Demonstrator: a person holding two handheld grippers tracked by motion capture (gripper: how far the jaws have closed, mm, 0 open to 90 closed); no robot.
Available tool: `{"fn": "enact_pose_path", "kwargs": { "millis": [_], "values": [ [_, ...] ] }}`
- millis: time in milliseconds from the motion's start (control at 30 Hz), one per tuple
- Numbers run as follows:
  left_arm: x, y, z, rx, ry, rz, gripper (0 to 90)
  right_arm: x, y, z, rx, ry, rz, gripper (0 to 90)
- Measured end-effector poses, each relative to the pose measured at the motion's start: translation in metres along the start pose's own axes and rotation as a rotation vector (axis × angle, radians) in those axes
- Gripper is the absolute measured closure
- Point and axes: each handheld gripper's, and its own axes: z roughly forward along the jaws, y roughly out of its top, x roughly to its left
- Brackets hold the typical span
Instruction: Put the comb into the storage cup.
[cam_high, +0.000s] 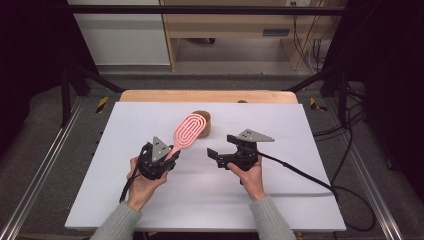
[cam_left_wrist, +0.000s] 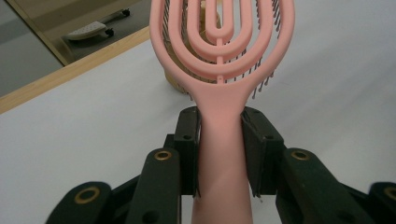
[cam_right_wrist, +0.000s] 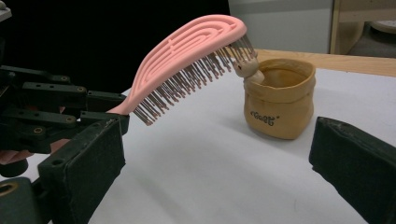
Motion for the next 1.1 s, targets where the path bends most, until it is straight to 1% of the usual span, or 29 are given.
{"fn": "enact_pose_path", "kwargs": {
  "millis": [100, 133, 233, 333, 367, 400, 433, 500, 533, 567, 600, 633, 700, 767, 1100],
  "values": [
    [-0.001, 0.000, 0.000, -0.003, -0.001, 0.001, 68.9, 0.003, 0.001, 0.004, -0.002, 0.005, 0.000, 3.7],
    [-0.001, 0.000, -0.001, -0.004, -0.001, 0.001, 68.9, 0.003, 0.001, 0.005, -0.007, 0.015, 0.010, 3.4],
    [-0.001, 0.001, -0.001, -0.007, -0.003, 0.003, 68.9, 0.002, 0.001, 0.007, -0.017, 0.008, 0.033, 4.7],
    [-0.003, 0.002, -0.001, -0.014, -0.003, 0.003, 68.9, 0.001, 0.001, 0.008, -0.012, 0.009, 0.039, 4.7],
    [-0.003, 0.002, -0.001, -0.022, 0.002, 0.014, 68.9, 0.001, 0.001, 0.009, -0.009, 0.008, 0.042, 4.8],
    [-0.004, 0.002, 0.000, -0.022, 0.002, 0.015, 68.9, 0.001, 0.001, 0.010, -0.007, 0.007, 0.046, 5.0],
    [-0.006, 0.002, 0.000, -0.016, -0.003, 0.008, 68.9, 0.001, 0.000, 0.010, -0.007, 0.008, 0.049, 5.2],
    [-0.007, 0.003, 0.001, -0.025, 0.001, 0.021, 68.9, 0.000, 0.001, 0.010, -0.013, 0.013, 0.056, 5.1],
    [-0.009, 0.003, 0.002, -0.016, -0.004, 0.013, 68.9, 0.000, 0.001, 0.010, -0.016, 0.015, 0.059, 5.2],
    [-0.009, 0.004, 0.002, -0.023, 0.000, 0.026, 68.9, 0.000, 0.002, 0.010, -0.020, 0.016, 0.063, 5.3],
    [-0.011, 0.005, 0.003, -0.019, -0.007, 0.012, 68.9, 0.000, 0.003, 0.010, -0.023, 0.018, 0.069, 5.2],
    [-0.012, 0.007, 0.004, -0.028, -0.002, 0.023, 68.9, 0.000, 0.003, 0.009, -0.027, 0.019, 0.071, 5.1],
    [-0.016, 0.009, 0.005, -0.027, -0.011, 0.018, 68.9, 0.000, 0.005, 0.008, -0.033, 0.020, 0.075, 5.3],
    [-0.019, 0.011, 0.006, -0.030, -0.017, 0.026, 68.9, 0.000, 0.005, 0.008, -0.037, 0.022, 0.079, 5.3],
    [-0.030, 0.017, 0.007, -0.053, -0.024, 0.034, 68.9, 0.000, 0.008, 0.006, -0.053, 0.035, 0.108, 5.8]
  ]
}}
